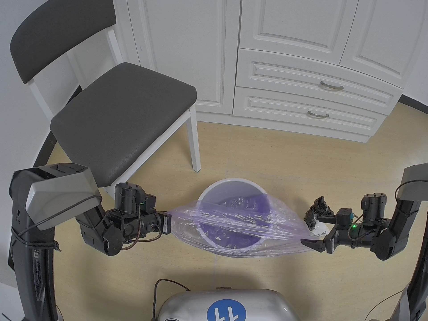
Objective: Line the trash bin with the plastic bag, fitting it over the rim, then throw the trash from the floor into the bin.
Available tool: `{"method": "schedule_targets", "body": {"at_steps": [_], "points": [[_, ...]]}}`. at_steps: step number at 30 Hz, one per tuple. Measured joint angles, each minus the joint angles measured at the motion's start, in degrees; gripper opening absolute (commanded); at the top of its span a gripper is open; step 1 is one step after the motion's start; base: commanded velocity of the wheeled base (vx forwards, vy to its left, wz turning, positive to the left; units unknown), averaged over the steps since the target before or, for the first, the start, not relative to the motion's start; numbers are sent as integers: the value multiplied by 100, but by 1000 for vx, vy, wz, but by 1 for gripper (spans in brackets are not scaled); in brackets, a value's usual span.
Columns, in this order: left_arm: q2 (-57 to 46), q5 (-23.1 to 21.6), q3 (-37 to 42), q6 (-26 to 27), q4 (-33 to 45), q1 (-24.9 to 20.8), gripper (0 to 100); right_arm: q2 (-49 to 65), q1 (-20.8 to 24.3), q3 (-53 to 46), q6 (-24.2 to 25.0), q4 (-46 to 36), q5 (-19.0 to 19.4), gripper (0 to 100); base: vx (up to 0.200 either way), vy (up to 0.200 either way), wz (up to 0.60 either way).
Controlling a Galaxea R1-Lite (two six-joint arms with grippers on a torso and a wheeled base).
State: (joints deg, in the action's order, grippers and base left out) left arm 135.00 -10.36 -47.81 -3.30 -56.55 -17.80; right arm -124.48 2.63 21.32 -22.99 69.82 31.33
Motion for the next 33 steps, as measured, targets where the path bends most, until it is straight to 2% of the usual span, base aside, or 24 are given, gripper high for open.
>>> {"method": "schedule_targets", "body": {"at_steps": [3, 5, 8, 11, 14, 19, 21, 22, 23, 26, 29, 33], "points": [[-21, -1, 13, 0, -10, -11, 0, 127, -336, -2, 414, 17, 729, 100, 0, 0, 0], [-32, 0, 21, 0, -13, -11, 0, 221, -494, 0, 703, 22, 951, 100, 0, 0, 0], [-41, 0, 27, 0, -18, -11, 0, 375, -651, 20, 918, 28, 1005, 100, 0, 0, 0], [-51, 2, 32, 0, -18, -11, 0, 499, -588, 45, 986, 26, 791, 100, 0, 0, 0], [-55, 2, 38, 0, -21, -15, 0, 629, -397, 56, 1015, 15, 190, 100, 0, 0, 0], [-73, 5, 46, -2, -21, -20, 0, 861, 119, 23, 778, 23, -1563, 100, 0, 0, 0], [-88, 2, 55, -2, -21, -20, 0, 964, 373, -21, 512, 79, -2425, 100, 0, 0, 0], [-96, 2, 60, -4, -21, -20, 0, 996, 464, -40, 402, 123, -2709, 100, 0, 0, 0], [-110, 2, 63, -4, -22, -17, 0, 1056, 631, -84, 191, 226, -3209, 100, 0, 0, 0], [-140, 2, 84, -9, -24, -11, 0, 1167, 944, -247, -407, 705, -4077, 100, 0, 0, 0], [-168, 18, 116, -6, -40, 2, 0, 1250, 1131, -435, -1106, 1452, -4485, 100, 0, 0, 0], [-245, 33, 328, -6, -325, 107, 0, 1438, 1280, -718, -1869, 1897, -4589, 100, 0, 0, 0]]}}
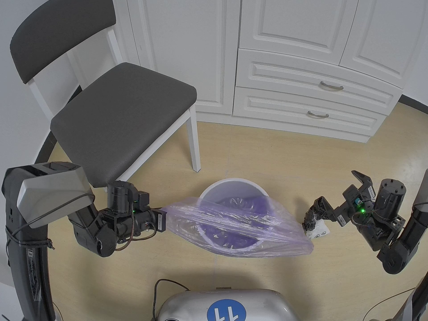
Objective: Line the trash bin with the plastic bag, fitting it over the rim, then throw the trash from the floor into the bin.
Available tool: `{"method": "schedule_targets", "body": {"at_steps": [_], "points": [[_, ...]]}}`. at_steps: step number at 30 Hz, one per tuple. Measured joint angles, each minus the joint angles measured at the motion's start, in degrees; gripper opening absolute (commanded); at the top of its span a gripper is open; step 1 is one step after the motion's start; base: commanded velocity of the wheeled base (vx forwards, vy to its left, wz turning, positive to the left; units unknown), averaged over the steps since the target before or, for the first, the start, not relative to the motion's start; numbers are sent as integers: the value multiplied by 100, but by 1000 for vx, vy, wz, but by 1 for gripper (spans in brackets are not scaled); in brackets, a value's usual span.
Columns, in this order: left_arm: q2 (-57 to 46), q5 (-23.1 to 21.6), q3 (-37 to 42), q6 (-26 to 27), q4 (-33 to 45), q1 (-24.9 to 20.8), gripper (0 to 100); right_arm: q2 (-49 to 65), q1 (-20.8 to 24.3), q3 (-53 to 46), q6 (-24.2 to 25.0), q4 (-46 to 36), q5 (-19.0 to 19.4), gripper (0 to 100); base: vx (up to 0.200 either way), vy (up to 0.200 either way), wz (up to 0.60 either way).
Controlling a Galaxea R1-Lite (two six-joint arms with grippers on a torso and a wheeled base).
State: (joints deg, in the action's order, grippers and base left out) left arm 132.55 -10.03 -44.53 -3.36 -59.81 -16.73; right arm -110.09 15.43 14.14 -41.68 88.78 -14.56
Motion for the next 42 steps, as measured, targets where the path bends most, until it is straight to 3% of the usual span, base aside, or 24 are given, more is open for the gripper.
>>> {"method": "schedule_targets", "body": {"at_steps": [3, 10, 19, 23, 24, 31, 38, 42], "points": [[-101, -4, 212, 2, -312, 143, 0, 174, 74, -105, -285, 11, -20, 100, 0, 0, 0], [-295, -37, 369, 0, -352, 260, 0, 266, 96, -34, -416, 15, -38, 100, 0, 0, 0], [-215, -11, 324, -2, -350, 146, 0, 102, -282, 184, -340, 17, 41, 100, 0, 0, 0], [-113, 5, 291, -2, -323, 37, 0, 34, -404, 226, -49, 17, 50, 100, 0, 0, 0], [-82, 5, 283, -2, -323, 17, 100, 12, -367, 234, 20, 17, 50, 100, 0, 0, 0], [119, -15, 165, 2, -333, -39, 100, -189, 94, 766, 85, -401, 57, 100, 0, 0, 0], [141, -100, 234, 15, -339, -27, 100, -355, 868, 1760, 119, -2104, 57, 100, 0, 0, 0], [-107, -571, 523, 35, -328, -13, 100, -394, 1375, 2345, 119, -3144, 60, 100, 0, 0, 0]]}}
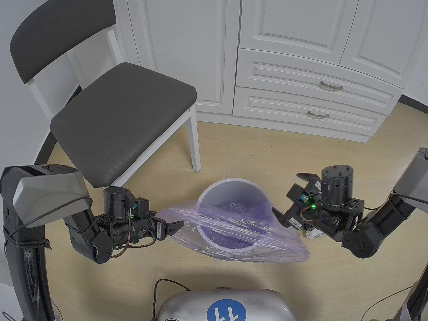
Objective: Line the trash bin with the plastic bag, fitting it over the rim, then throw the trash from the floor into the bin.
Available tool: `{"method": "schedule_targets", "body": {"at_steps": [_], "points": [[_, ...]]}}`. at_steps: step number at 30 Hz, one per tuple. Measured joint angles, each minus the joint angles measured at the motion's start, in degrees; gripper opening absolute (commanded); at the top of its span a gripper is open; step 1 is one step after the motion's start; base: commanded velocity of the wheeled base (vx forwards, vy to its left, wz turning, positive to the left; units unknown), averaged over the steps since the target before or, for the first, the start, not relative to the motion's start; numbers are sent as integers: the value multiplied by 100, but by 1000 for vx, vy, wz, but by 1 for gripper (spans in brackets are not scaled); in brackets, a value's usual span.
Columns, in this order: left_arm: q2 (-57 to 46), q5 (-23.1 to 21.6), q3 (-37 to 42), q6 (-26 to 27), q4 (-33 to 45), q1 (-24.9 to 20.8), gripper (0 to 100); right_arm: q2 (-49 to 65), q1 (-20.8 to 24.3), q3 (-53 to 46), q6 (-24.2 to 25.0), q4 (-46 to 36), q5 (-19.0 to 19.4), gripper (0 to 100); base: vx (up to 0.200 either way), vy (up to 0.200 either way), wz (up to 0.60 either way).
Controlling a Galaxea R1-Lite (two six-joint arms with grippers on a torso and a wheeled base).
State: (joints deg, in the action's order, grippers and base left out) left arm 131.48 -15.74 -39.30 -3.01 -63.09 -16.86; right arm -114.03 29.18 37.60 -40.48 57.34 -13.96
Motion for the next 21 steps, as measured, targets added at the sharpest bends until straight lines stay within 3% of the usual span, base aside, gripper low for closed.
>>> {"method": "schedule_targets", "body": {"at_steps": [9, 14, 21], "points": [[-848, -500, 546, 20, -9, 7, 100, -99, 816, 1169, -207, -1752, -183, 100, 0, 0, 0], [-1276, -534, 640, 20, -27, 5, 100, -308, 1172, 1406, -235, -1914, -517, 100, 0, 0, 0], [-1653, -534, 658, 20, -44, -28, 100, -824, 1357, 1486, -90, -1890, -596, 100, 0, 0, 0]]}}
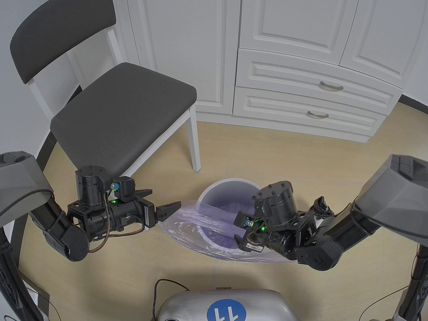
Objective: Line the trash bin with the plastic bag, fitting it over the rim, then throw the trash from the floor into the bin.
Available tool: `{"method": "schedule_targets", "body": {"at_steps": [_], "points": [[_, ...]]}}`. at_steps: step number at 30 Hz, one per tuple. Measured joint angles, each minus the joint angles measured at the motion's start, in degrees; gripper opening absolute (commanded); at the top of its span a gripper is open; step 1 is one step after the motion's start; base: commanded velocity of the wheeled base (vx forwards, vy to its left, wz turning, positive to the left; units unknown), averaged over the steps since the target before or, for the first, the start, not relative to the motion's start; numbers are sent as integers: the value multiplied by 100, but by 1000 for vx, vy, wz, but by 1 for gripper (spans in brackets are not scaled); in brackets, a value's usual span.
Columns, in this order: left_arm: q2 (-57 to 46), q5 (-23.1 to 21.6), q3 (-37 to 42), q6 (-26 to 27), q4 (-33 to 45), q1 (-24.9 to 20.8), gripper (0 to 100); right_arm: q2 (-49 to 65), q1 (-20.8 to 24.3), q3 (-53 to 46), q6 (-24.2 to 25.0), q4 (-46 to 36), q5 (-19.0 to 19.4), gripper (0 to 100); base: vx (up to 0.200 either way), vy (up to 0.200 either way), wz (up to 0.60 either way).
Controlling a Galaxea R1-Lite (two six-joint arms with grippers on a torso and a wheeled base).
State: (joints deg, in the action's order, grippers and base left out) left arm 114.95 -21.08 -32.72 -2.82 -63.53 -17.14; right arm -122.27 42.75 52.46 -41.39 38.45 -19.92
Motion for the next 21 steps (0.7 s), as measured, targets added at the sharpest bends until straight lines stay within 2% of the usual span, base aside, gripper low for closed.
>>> {"method": "schedule_targets", "body": {"at_steps": [12, 21], "points": [[-91, -7, -457, 11, 52, 30, 100, -822, 168, 591, 246, 0, -13, 100, 0, 0, 0], [-105, -73, -1097, 11, 534, 289, 100, -1298, 127, 1161, 250, -112, -17, 100, 0, 0, 0]]}}
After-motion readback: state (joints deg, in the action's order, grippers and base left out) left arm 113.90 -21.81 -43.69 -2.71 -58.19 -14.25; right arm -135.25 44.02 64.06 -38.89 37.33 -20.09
